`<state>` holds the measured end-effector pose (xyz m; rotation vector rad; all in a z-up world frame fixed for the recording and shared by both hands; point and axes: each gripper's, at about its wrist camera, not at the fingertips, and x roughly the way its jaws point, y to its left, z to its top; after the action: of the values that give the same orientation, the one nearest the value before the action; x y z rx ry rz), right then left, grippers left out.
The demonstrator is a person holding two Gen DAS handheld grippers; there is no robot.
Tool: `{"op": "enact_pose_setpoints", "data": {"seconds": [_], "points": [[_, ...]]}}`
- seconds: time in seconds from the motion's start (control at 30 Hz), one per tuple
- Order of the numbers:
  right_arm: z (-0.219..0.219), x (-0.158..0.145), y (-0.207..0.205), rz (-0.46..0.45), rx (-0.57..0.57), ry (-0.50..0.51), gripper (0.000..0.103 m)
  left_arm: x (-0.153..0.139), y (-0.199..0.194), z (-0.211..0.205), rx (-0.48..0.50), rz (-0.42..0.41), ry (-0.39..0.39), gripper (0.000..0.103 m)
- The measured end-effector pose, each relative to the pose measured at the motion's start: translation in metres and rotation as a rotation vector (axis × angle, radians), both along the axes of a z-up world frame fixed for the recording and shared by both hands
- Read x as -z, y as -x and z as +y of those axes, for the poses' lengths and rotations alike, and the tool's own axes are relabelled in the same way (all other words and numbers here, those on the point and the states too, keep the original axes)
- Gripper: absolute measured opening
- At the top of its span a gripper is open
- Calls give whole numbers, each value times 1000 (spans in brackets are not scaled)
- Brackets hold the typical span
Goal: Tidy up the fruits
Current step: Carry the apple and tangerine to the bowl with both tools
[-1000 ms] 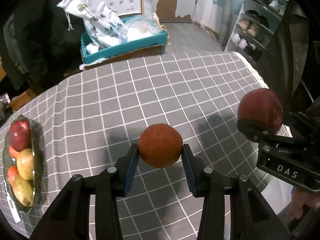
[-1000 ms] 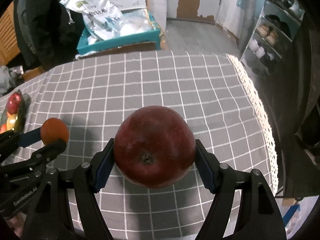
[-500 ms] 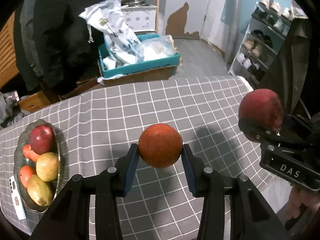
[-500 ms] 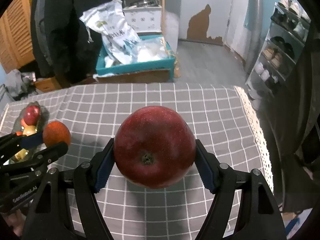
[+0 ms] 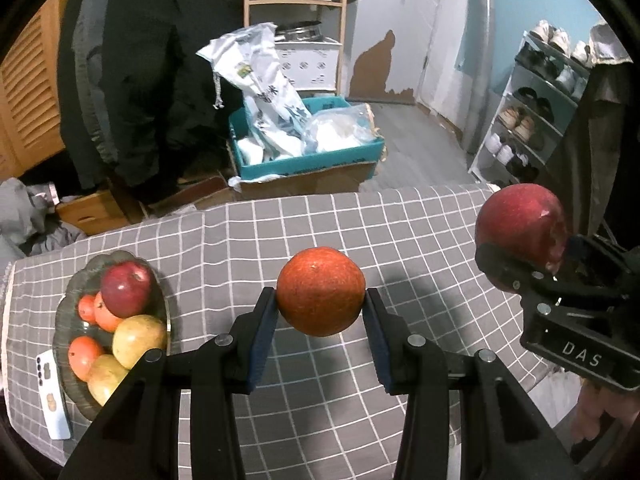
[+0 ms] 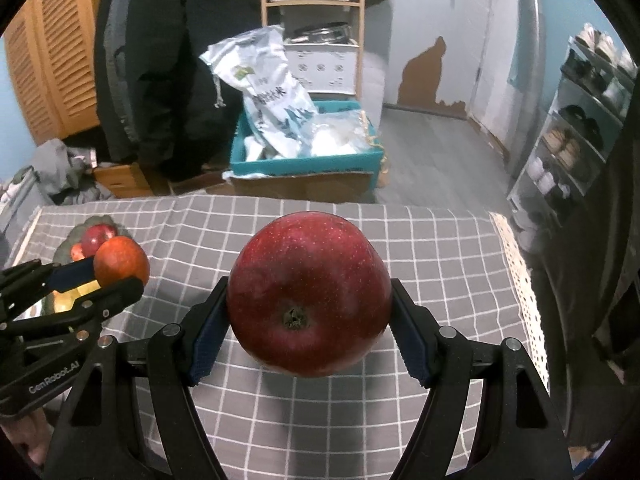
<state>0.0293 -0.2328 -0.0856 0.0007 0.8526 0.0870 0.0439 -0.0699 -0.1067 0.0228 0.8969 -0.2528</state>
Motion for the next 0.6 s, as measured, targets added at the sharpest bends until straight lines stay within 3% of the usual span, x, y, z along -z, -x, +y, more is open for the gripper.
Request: {"op": "enact_pose_setpoints", "data": {"seconds": [0.6], "points": [[84, -4, -28, -2, -137, -4, 74, -3, -3, 80, -154, -15, -8, 44]]}}
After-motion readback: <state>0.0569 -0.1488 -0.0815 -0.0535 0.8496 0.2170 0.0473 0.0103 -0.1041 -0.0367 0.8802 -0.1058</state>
